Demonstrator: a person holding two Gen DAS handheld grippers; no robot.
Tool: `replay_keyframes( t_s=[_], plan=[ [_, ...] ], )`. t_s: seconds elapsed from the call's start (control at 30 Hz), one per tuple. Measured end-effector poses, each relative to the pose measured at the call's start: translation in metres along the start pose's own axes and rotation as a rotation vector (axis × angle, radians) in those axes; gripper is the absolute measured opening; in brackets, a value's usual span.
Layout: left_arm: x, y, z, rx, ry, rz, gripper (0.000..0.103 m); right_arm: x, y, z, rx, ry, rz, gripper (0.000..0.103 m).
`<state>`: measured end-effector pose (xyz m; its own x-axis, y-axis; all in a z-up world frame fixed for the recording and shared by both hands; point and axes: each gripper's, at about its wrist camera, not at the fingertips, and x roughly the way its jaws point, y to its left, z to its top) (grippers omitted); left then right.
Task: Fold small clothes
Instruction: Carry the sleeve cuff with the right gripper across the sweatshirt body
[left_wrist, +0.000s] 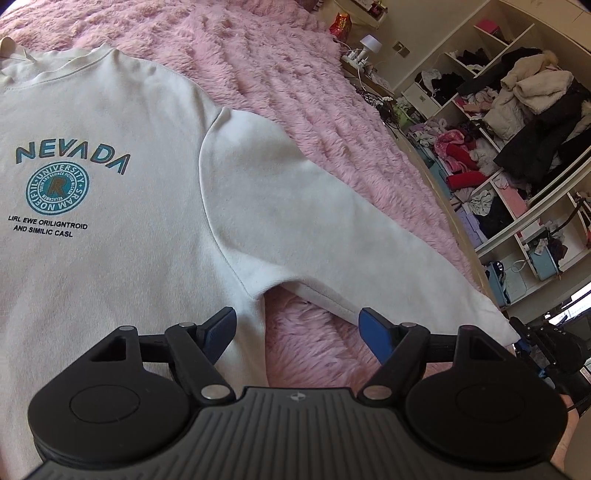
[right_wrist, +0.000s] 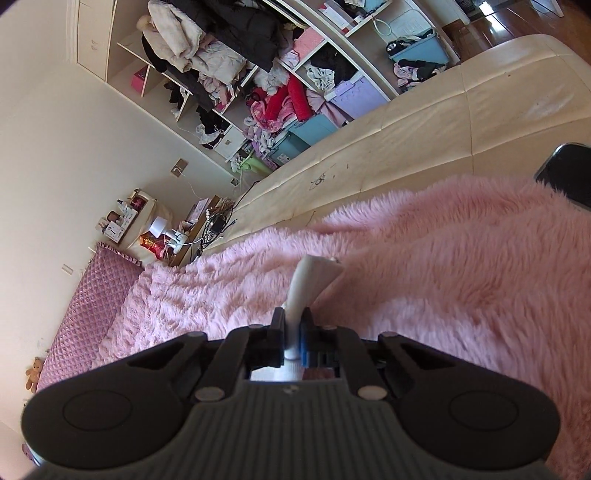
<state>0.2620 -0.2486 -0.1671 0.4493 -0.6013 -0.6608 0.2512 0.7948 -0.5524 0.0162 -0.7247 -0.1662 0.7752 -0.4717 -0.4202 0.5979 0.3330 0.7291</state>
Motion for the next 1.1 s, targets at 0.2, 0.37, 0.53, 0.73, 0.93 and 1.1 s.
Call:
replay_keyframes(
  t_s=[0.2, 0.37, 0.53, 0.73, 0.93, 1.1],
  plan=[
    [-0.043, 0.010, 0.008, -0.011, -0.065, -0.013, 0.088, -0.020, 0.057, -0.002, -0.060, 0.000, 0.103, 0.002],
    [-0.098, 0.044, 0.004, -0.080, -0.145, -0.005, 0.088, -0.038, 0.124, -0.033, -0.120, 0.056, 0.250, 0.002],
    [-0.150, 0.093, -0.003, -0.179, -0.202, 0.028, 0.088, -0.059, 0.202, -0.098, -0.182, 0.142, 0.413, 0.002],
    [-0.211, 0.156, -0.012, -0.282, -0.292, 0.089, 0.088, -0.084, 0.282, -0.204, -0.216, 0.312, 0.584, 0.002],
    [-0.258, 0.220, -0.031, -0.413, -0.402, 0.157, 0.088, -0.112, 0.335, -0.353, -0.298, 0.550, 0.685, 0.002],
    [-0.274, 0.257, -0.043, -0.473, -0.422, 0.175, 0.088, -0.126, 0.330, -0.478, -0.416, 0.756, 0.673, 0.004]
  ],
)
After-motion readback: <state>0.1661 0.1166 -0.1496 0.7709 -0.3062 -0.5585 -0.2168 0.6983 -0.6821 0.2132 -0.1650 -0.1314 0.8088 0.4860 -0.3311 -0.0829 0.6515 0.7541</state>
